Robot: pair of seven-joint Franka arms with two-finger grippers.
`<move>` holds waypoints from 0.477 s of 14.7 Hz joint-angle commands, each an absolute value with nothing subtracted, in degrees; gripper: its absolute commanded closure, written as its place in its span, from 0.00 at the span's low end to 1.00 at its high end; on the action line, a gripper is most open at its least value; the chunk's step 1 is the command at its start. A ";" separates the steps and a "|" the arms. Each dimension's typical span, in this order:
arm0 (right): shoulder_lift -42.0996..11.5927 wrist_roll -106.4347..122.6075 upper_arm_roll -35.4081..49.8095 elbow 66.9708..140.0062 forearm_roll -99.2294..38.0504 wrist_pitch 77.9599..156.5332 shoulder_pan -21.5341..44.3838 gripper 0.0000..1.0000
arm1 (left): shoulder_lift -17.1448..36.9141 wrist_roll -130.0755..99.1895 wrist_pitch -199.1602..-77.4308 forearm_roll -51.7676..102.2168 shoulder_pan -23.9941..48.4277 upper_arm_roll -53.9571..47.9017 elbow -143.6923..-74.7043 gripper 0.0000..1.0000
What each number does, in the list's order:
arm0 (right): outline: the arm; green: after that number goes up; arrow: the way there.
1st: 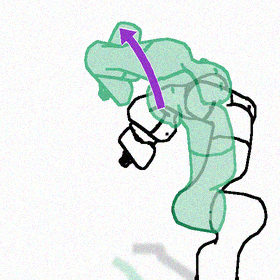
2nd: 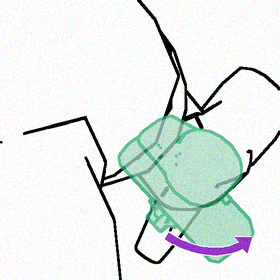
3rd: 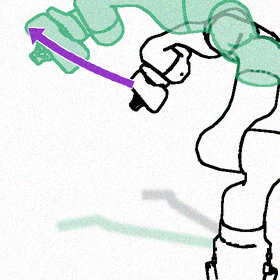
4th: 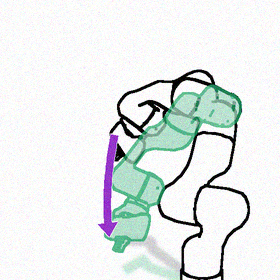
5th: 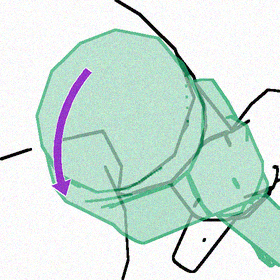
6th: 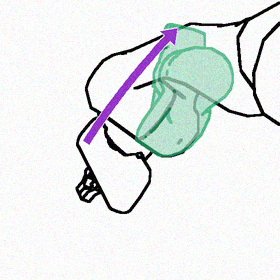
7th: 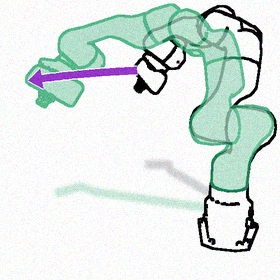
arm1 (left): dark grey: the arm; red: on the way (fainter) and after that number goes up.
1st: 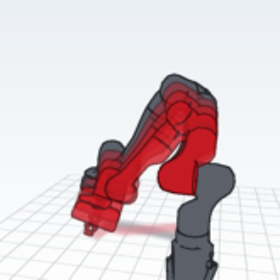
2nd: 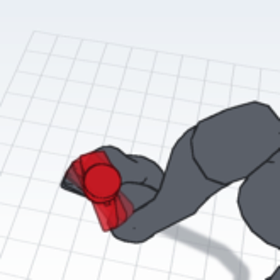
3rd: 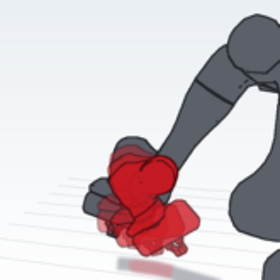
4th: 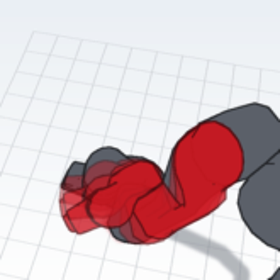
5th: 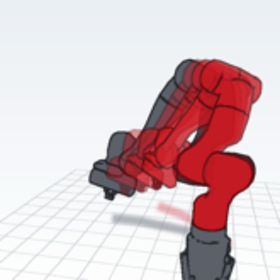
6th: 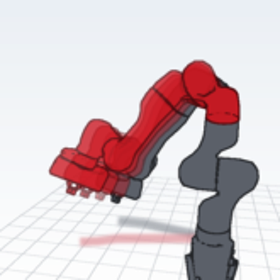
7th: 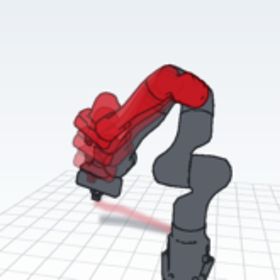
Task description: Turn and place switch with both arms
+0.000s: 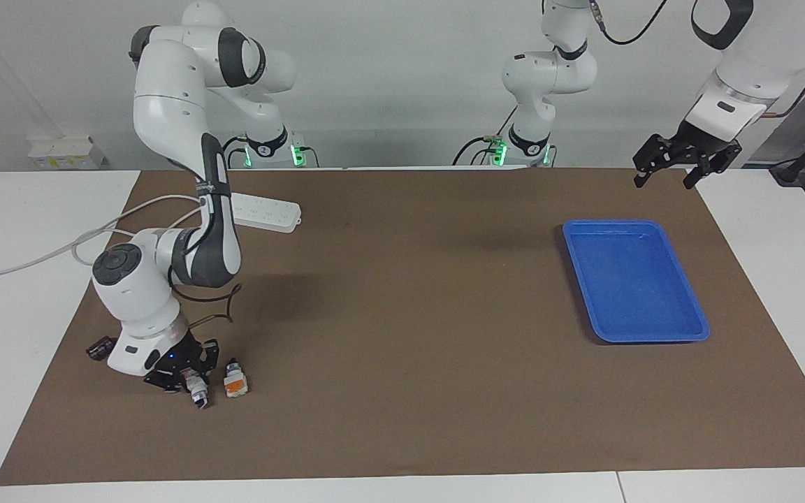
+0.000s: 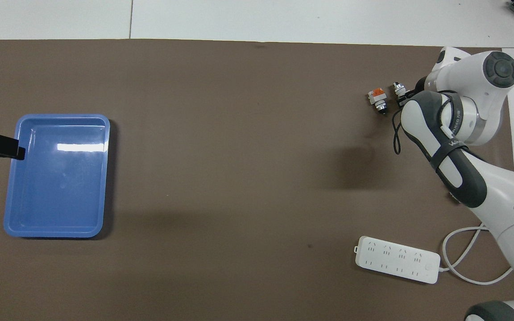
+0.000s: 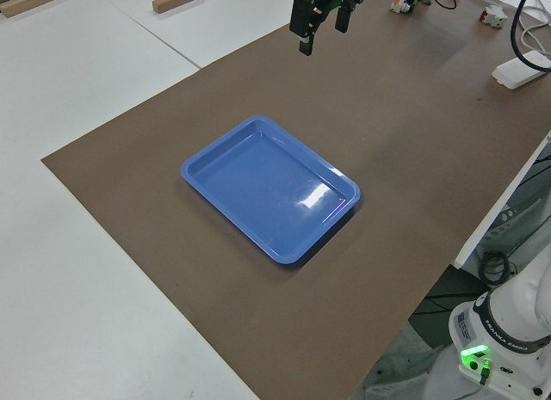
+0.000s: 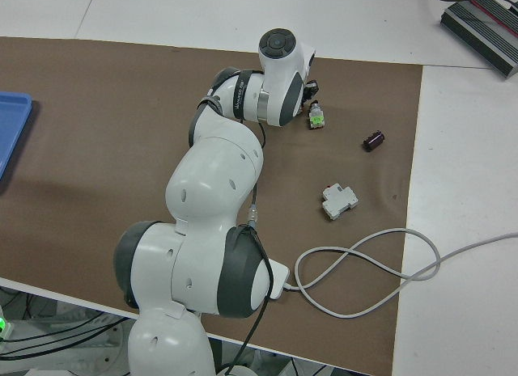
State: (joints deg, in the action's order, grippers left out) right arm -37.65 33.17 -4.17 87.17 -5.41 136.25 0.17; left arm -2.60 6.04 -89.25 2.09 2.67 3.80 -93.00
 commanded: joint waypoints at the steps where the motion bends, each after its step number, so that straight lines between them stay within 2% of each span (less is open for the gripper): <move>1: -36.30 35.67 -3.34 87.02 -5.19 136.50 0.00 1.00 | -4.13 5.80 -90.35 2.11 2.90 4.04 -94.48 0.00; 2: -35.25 37.42 -2.73 86.49 -5.10 134.75 0.87 1.00 | -4.22 5.63 -90.35 2.11 2.81 4.04 -94.40 0.00; 7: -22.87 41.48 -2.11 86.40 -5.36 121.75 6.49 1.00 | -4.74 2.02 -89.65 2.11 2.29 4.13 -94.13 0.00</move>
